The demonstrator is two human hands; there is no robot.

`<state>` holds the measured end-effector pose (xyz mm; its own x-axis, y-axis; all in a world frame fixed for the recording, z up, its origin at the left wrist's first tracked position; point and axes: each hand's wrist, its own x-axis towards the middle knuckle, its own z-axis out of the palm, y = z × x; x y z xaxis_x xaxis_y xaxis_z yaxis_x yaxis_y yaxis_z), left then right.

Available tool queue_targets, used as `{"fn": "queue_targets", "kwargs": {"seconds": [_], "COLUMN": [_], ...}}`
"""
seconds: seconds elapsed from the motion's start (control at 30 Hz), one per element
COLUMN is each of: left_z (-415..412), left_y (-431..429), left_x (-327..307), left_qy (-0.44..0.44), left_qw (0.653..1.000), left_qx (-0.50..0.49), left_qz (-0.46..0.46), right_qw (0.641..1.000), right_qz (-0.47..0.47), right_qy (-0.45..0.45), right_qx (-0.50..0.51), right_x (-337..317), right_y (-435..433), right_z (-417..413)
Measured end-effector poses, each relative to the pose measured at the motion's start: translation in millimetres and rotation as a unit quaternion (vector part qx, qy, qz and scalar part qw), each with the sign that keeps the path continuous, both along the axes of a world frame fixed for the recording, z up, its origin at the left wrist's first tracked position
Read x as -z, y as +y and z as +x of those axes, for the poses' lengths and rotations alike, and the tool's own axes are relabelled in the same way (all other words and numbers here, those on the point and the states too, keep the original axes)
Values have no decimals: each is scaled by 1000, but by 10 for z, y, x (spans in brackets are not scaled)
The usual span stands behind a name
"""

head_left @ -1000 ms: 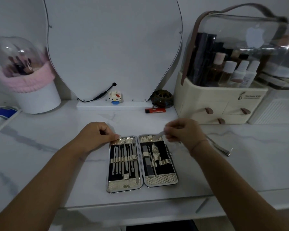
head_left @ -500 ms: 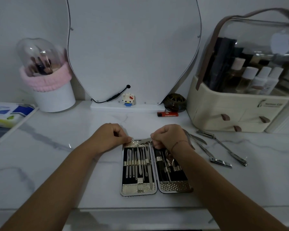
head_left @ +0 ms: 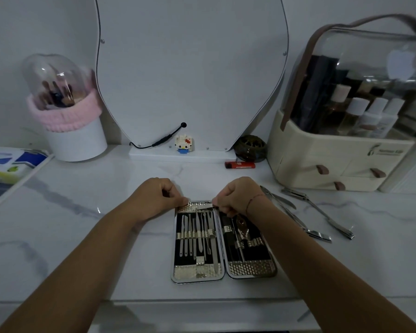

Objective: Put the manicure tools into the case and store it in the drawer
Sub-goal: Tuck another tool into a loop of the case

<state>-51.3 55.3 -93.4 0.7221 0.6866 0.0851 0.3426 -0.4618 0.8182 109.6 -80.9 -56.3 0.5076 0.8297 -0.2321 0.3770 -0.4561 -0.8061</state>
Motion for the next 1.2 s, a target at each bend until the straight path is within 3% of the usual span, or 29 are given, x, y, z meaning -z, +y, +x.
{"fn": "queue_targets", "kwargs": {"seconds": [0.17,0.33,0.43,0.7,1.2], "left_z": [3,3,4,-1,6], "left_y": [-14,22,22,38,71], "left_x": [0,23,24,29,66], "left_qy": [-6,1,4,10,3], "left_qw": [1000,1000,1000,1000,1000], "left_qx": [2,3,4,7,6], "left_qz": [0,4,9,14,3], "right_qw": [999,969,950,929,936], "right_qz": [-13,16,19,48,19], "right_qy": [-34,-213,-267,-306,-292], "right_qx": [-38,-120,-162,-200,-195], "right_x": [-6,-100,-102,-63,-34], "right_y": [23,-25,-28,1,96], "right_z": [13,51,69,63,-49]}}
